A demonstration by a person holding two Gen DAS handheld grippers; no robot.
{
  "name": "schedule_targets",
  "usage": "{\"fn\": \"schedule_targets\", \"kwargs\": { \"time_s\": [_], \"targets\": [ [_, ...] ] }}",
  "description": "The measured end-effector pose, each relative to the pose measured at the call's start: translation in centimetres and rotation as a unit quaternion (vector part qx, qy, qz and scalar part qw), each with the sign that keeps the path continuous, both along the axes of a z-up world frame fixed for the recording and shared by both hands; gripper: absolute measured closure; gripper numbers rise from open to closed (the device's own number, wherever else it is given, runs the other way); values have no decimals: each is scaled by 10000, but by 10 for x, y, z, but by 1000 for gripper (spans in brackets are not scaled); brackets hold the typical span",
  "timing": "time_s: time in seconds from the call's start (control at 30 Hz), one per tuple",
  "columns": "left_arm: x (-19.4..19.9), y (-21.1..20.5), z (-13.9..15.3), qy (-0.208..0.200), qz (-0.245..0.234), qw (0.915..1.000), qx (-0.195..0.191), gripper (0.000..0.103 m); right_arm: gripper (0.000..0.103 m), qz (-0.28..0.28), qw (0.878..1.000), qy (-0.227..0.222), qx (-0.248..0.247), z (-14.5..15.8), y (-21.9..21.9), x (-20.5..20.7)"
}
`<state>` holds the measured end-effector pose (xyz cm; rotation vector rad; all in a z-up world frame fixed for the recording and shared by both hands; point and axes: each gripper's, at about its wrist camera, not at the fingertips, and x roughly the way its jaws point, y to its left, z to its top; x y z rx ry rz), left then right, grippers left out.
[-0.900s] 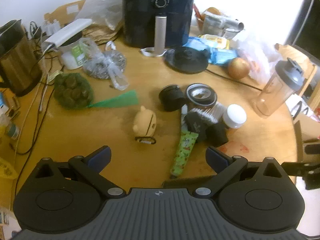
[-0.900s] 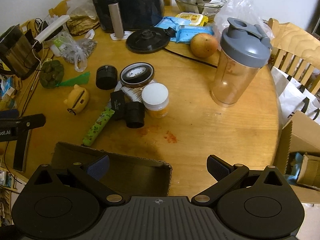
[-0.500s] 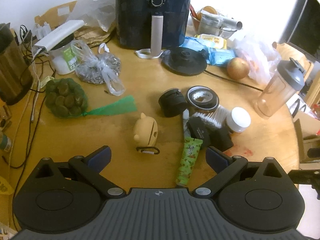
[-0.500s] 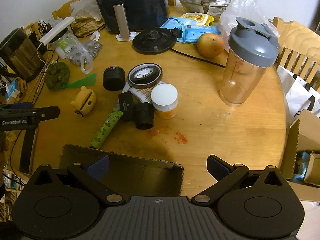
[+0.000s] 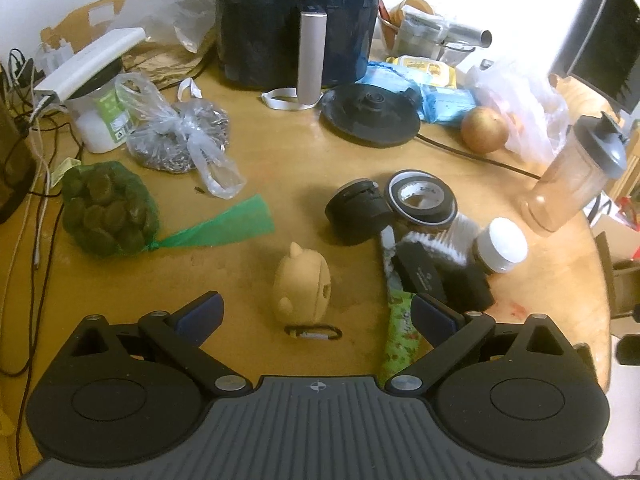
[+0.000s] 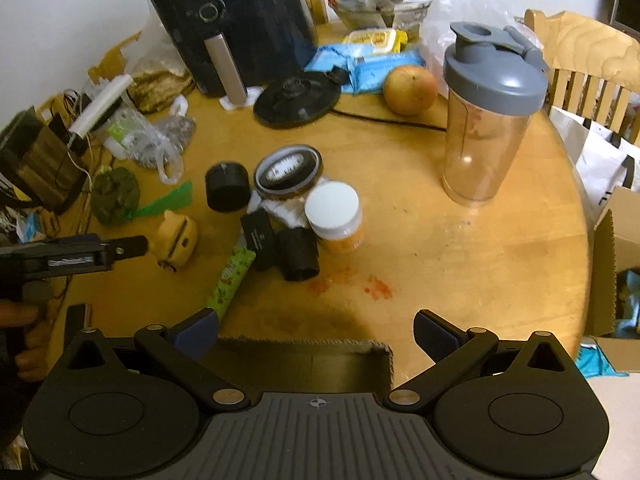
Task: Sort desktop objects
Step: 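Grasp the beige pig-shaped figure with the left gripper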
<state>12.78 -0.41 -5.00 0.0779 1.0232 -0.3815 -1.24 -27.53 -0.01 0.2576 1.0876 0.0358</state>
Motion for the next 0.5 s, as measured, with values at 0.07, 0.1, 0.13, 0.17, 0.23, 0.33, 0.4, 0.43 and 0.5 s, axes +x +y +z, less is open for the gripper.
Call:
{"fn": "schedule_targets", "kwargs": {
  "time_s": [0.07,0.1,0.13,0.17,0.23,0.33,0.4,0.43,0.5],
  "targets": [
    [6,-1,-5,20,-36,10000,-6,1,0,-19,10000,-39,89,0,0,2],
    [10,-2,-9,32,-64,10000,-17,1,0,-20,9999,-45,135,0,-1,3],
    [13,-2,-12,42,-90,9999,-34,1,0,-40,9998,-53,168,0,-1,3],
    [17,-3,-16,72,-109,9999,-31,1,0,-59,9998,-64,179,0,-1,3],
    [25,-5,-24,147,-157,9998,0,17,0,-84,9997,-70,227,0,-2,4],
    [35,-7,-37,283,-181,9994,72,21,0,-160,9993,-42,348,0,-5,5],
    [42,-8,-45,366,-183,9991,70,21,0,-186,9988,-3,459,-1,-6,6],
    [45,-8,-49,410,-192,9990,59,22,0,-199,9984,9,525,-1,-7,7],
    [50,-10,-58,493,-236,9985,83,27,0,-212,9978,12,622,-1,-8,8]
  ]
}}
